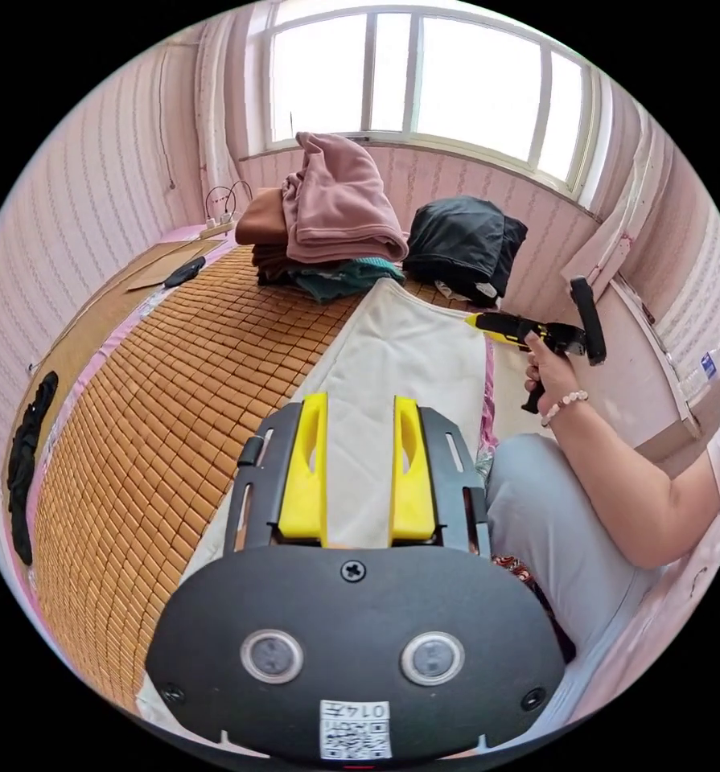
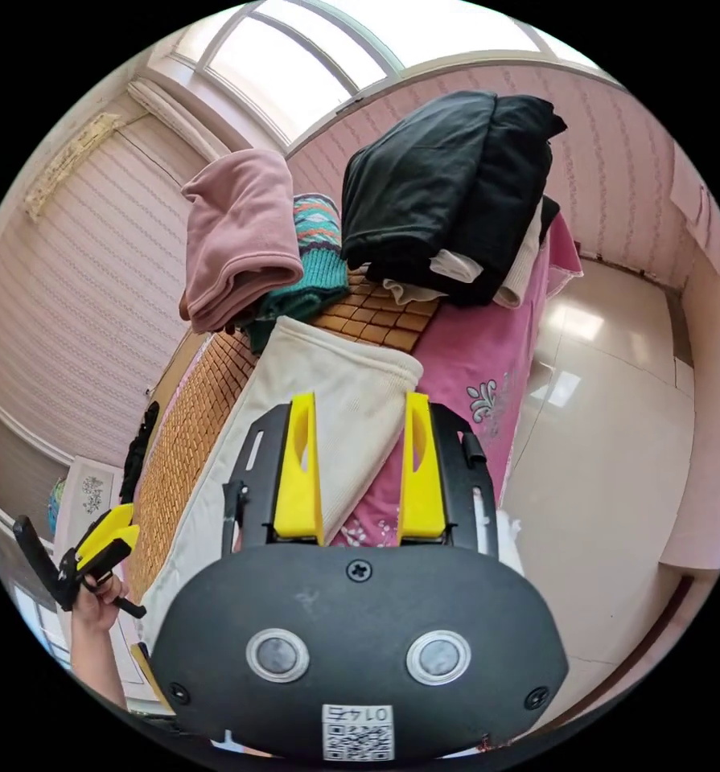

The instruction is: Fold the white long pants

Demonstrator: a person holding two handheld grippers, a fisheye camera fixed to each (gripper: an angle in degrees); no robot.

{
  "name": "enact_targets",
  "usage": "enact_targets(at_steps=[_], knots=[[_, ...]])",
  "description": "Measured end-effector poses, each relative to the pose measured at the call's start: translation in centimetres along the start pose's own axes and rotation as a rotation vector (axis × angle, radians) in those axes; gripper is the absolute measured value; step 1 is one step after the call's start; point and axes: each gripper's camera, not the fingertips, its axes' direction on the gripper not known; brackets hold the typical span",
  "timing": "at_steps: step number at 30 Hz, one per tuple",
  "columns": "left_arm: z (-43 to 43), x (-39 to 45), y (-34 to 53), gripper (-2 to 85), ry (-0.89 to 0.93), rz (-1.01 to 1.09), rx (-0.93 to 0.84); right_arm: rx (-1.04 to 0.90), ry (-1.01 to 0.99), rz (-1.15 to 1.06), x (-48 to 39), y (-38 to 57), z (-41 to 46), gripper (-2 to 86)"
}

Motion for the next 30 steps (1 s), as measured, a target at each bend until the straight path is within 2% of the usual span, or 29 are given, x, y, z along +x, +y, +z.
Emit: enact_targets(at_steps=[3,7,8,14,19,24,30], knots=[[3.1,1.0,-6.5,12.7,0.012,0.067,-0.021,0.048,0.041,0.048,3.2,-0.7,-1.3,16.8],[9.1,3.4,-14.7,13.7,-0.003,0.21,-0.096,-0.089,-0.104,0.132,7.8,-1.7,1.1,17.0],[10.9,3.9,-16.7,14.1,-0.008,0.231,-0.111,-0.056,-0.105,0.137,8.4,-1.8,0.7,15.3],[20.6,4.9,-24.1,16.1,0.025,0.236,-0.264,-0.101,-0.105,0.143,11.1,-2.9,1.2,11.3],[25.7,5.8,-25.5,14.1,-0.03,0.268,-0.355,-0.082,-0.091,0.139,12.9,-3.4,1.3,9.6],[26.3,6.7,-26.5,11.4,-0.019,0.271,-0.379,-0.101,-0.048,0.064,12.4,-4.2,1.6,7.7],[26.5,7.8,-27.3,5.7,-0.035,0.346,-0.431,-0.103,-0.086,0.059,13.0,-4.4,1.3,5.9]])
